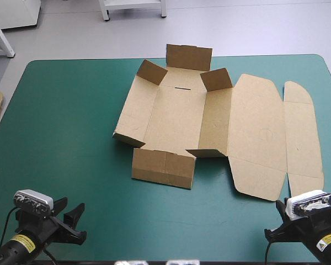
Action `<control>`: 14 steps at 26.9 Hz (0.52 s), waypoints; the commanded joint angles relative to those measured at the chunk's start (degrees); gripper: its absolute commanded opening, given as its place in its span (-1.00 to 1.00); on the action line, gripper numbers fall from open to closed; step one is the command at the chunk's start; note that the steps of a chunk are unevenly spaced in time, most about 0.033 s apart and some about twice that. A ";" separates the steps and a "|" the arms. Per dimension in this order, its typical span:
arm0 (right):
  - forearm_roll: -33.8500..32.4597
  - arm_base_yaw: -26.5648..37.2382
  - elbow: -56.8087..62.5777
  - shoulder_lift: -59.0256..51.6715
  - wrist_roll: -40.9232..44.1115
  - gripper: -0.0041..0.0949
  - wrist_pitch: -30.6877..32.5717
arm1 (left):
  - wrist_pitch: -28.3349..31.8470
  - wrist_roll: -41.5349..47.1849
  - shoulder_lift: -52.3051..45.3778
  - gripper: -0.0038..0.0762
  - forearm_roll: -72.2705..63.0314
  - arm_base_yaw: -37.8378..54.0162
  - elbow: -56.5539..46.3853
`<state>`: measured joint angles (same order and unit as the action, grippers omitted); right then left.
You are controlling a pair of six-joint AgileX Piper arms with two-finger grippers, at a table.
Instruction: Fold the box
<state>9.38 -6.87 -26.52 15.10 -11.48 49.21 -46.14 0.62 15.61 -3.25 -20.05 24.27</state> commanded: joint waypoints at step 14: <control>0.57 0.03 -1.95 1.09 -0.04 -0.47 -3.76 | 3.75 1.06 1.67 -0.01 -0.76 0.00 1.50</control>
<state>9.38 -6.87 -26.52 15.10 -11.48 49.21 -46.14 0.68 15.68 -3.25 -20.05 24.27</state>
